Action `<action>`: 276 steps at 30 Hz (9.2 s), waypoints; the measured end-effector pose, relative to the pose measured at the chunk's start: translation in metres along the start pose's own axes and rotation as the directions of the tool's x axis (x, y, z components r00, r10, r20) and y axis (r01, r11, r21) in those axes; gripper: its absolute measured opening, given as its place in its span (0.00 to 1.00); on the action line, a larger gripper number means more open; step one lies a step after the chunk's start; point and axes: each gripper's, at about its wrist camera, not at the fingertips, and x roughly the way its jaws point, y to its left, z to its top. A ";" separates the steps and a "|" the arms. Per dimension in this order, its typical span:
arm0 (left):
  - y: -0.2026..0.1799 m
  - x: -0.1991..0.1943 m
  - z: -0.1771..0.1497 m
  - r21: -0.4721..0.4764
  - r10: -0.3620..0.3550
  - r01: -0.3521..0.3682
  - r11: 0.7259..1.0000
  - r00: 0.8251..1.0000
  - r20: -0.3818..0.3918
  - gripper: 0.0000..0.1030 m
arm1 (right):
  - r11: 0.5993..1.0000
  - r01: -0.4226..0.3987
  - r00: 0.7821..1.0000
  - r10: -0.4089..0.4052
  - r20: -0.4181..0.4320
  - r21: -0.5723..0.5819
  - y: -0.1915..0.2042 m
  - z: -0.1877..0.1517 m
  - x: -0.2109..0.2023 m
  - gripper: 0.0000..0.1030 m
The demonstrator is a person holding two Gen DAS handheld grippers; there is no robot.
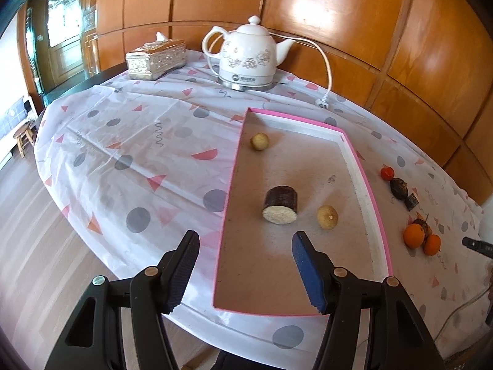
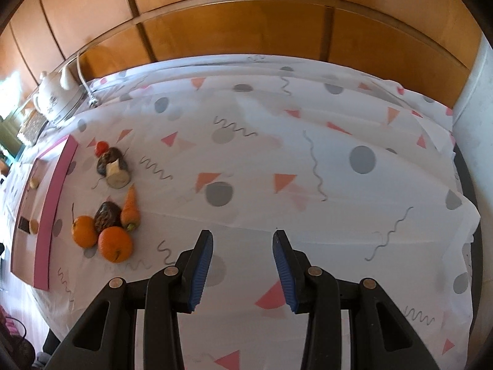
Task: Organize fruits
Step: 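Move the right tool toward the orange carrot beside the fruits, then grasp the orange carrot with the right gripper, then carry the carrot into the pink tray and open the right gripper, then withdraw the right tool from the tray, then move the left tool toward the mandarin orange with a stem, then grasp the stemmed mandarin orange with the left gripper, then carry the mandarin into the tray and open the left gripper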
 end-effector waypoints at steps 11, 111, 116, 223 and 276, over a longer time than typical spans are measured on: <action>0.011 -0.004 -0.001 -0.041 0.007 -0.007 0.999 1.000 0.005 0.62 | 0.990 -0.103 0.994 0.101 -0.029 -0.096 0.055 -0.001 0.006 0.39; -0.033 0.000 -0.002 0.062 -0.055 0.055 0.997 0.998 -0.016 0.65 | 0.978 -0.029 0.996 0.045 0.074 -0.208 0.121 -0.003 -0.023 0.29; -0.038 0.000 -0.001 0.073 -0.055 0.056 0.996 0.998 -0.016 0.65 | 0.989 -0.004 0.997 0.016 0.076 -0.148 0.096 -0.005 -0.022 0.29; -0.271 0.106 -0.021 0.478 -0.244 0.365 0.799 0.923 -0.296 0.39 | 0.487 0.290 0.896 -0.441 -0.055 0.824 -0.225 -0.061 -0.071 0.34; -0.039 0.051 0.038 0.054 -0.010 0.012 0.998 0.999 -0.039 0.58 | 0.920 0.093 0.989 -0.131 0.075 0.381 -0.113 -0.004 -0.032 0.34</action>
